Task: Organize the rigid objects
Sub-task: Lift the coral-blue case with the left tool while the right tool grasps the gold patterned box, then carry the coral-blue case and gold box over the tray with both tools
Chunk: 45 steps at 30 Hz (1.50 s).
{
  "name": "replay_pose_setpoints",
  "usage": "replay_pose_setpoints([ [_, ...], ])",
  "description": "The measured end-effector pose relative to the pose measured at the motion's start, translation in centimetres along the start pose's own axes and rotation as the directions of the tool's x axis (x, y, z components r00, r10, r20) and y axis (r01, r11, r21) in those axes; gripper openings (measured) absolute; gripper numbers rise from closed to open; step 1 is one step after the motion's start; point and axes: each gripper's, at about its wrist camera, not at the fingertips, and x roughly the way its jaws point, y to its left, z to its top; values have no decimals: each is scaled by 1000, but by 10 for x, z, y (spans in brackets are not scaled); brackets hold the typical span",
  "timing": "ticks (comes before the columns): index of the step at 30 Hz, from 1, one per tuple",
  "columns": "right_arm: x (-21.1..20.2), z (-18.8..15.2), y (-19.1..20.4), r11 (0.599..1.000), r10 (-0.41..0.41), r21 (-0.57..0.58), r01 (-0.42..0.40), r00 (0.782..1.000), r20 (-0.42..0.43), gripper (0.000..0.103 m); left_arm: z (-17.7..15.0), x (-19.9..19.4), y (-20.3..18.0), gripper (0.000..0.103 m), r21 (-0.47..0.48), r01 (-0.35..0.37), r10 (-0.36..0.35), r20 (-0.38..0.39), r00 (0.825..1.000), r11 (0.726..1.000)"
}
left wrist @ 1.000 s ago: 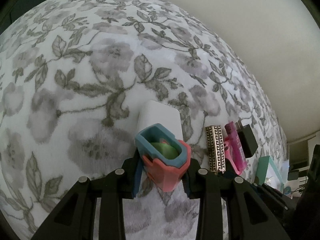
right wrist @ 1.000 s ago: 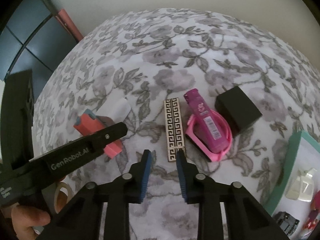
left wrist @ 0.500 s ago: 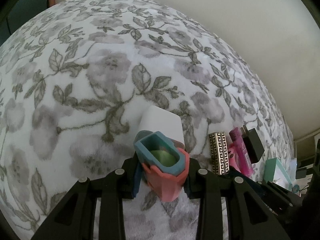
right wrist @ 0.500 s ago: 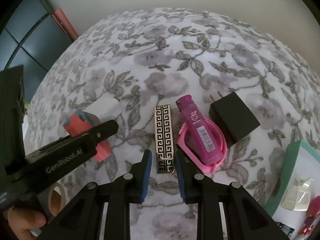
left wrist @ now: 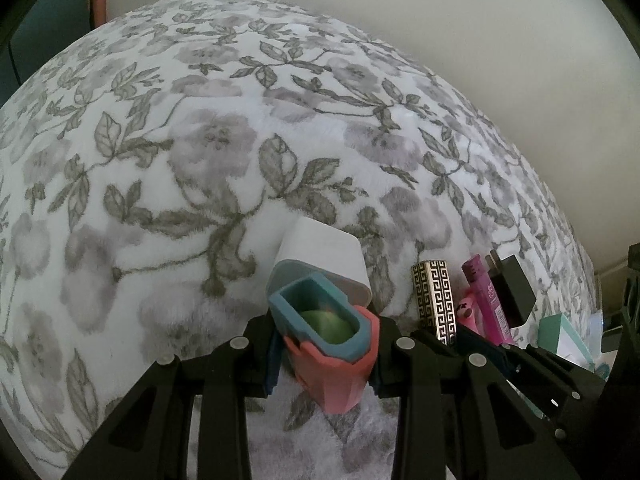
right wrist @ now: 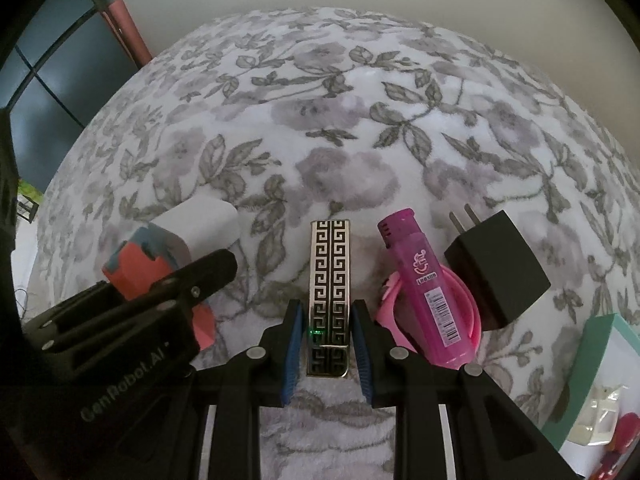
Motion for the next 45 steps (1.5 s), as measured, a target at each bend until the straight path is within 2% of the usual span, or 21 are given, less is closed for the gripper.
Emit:
replay_pose_setpoints([
  [8,-4,-13,-3,1000,1,26,0,999,-34,23,-9,-5,-3,30,12,-32,32,-13,999,999],
  [9,-5,-13,-4,1000,-1,28,2,999,-39,23,-10,-5,-3,21,12,-35,35,-14,999,999],
  [16,-12,-33,3,999,-34,-4,34,998,-54,23,-19,-11,-1,21,12,-36,37,-24,999,999],
  [29,-44,-58,-12,999,-25,28,26,999,-33,22,-27,-24,-13,21,31,-42,44,-60,997,999],
  [37,-77,-70,-35,993,-10,115,9,1000,12,22,-32,-48,-33,21,49,-16,19,-54,998,999],
  [45,-112,-87,-50,989,-40,142,31,997,62,22,-36,-83,-56,21,85,15,-13,-23,1000,996],
])
